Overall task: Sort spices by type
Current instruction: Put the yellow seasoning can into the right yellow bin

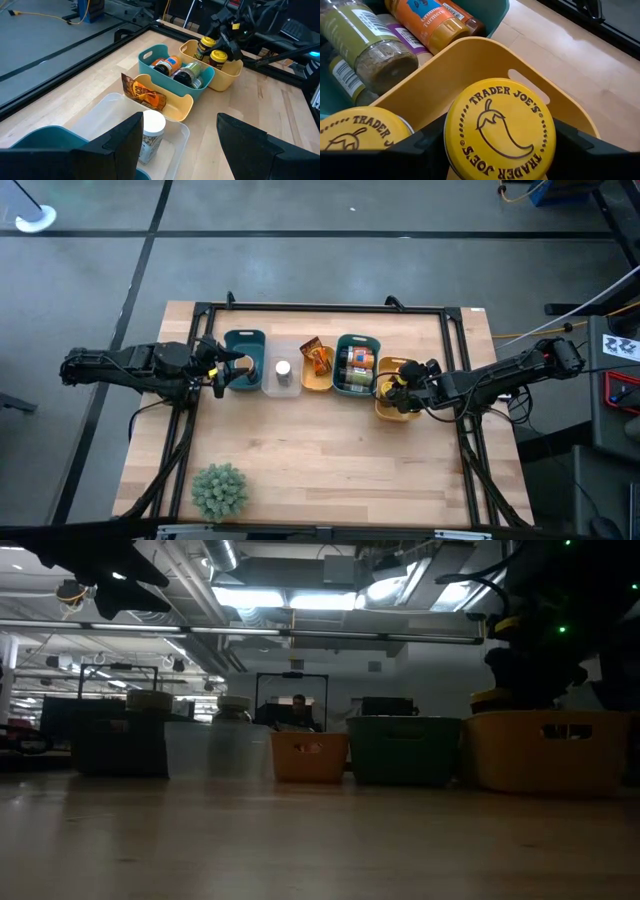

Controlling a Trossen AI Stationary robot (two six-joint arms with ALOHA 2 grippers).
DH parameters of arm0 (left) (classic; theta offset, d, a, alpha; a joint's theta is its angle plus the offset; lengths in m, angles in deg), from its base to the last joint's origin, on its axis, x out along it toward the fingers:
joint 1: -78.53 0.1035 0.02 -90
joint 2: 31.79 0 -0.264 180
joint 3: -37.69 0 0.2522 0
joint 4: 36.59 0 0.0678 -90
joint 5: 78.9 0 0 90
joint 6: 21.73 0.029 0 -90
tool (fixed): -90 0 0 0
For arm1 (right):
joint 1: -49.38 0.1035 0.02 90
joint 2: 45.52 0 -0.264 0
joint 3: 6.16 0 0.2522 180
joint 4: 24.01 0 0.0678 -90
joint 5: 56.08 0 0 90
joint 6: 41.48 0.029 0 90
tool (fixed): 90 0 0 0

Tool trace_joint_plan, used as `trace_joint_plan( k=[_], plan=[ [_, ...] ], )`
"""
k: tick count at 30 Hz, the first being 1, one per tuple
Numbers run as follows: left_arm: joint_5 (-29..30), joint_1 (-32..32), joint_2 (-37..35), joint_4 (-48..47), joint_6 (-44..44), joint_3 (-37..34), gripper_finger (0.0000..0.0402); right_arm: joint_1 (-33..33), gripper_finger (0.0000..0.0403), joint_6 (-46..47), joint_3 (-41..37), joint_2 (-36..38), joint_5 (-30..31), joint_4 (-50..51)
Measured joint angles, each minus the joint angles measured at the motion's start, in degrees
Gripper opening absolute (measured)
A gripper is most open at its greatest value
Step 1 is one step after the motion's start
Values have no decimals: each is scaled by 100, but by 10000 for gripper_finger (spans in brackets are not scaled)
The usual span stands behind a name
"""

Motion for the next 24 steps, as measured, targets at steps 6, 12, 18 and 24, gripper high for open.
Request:
trace_joint_plan(
  k=[6, 12, 18, 24],
  plan=[
    [0, 1, 0, 0, 0, 0, 235, 0, 243, 9, 4, 2, -4, -2],
    [0, 2, 0, 0, 0, -1, 235, -1, 243, 15, 4, 2, -111, -7],
    [-4, 0, -292, 215, 495, -1, 235, -2, 243, 13, 5, 2, -590, 11],
    [2, -4, -1492, -513, 744, -61, 235, 0, 243, 13, 9, 7, -753, 125]
  ],
)
